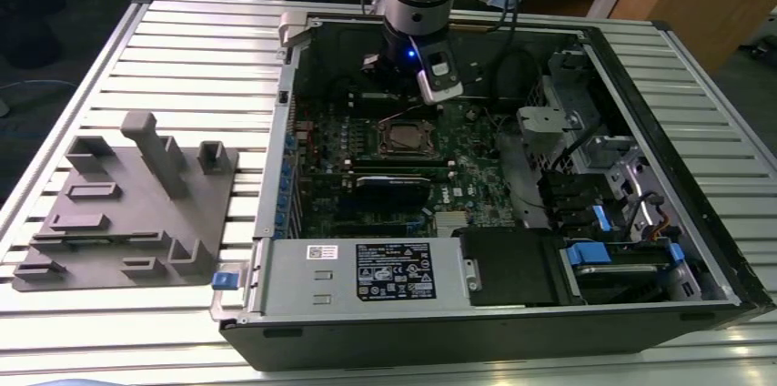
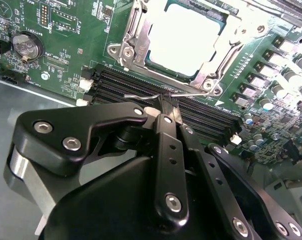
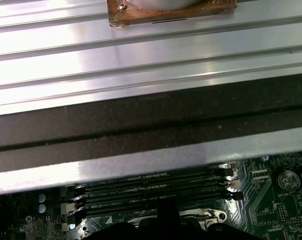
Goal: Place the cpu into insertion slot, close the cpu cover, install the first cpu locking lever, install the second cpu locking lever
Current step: 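Install the first cpu locking lever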
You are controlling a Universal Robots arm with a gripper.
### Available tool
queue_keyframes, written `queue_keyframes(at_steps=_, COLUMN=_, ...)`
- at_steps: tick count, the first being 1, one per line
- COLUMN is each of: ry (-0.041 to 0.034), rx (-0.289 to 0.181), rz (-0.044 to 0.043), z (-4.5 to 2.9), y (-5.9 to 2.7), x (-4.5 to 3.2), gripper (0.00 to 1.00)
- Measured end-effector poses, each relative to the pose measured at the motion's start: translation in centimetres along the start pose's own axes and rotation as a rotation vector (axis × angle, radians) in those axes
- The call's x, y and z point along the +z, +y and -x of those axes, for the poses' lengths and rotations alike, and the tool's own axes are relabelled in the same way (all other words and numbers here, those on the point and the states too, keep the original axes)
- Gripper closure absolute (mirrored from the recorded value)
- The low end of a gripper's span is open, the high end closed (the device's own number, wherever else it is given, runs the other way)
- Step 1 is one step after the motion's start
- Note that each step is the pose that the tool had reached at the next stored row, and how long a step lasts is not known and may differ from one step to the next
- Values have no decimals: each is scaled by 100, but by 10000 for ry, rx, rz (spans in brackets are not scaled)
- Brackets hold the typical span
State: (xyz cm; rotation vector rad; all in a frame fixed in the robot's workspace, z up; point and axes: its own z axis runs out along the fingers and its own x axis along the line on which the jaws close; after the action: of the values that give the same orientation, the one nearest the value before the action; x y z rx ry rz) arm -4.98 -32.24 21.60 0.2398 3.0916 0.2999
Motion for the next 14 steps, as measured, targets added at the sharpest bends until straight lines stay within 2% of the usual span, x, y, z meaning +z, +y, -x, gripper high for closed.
queue_keyframes(at_steps=14, ry=-2, rx=1, rz=-6, z=42, y=2, x=25, gripper=89)
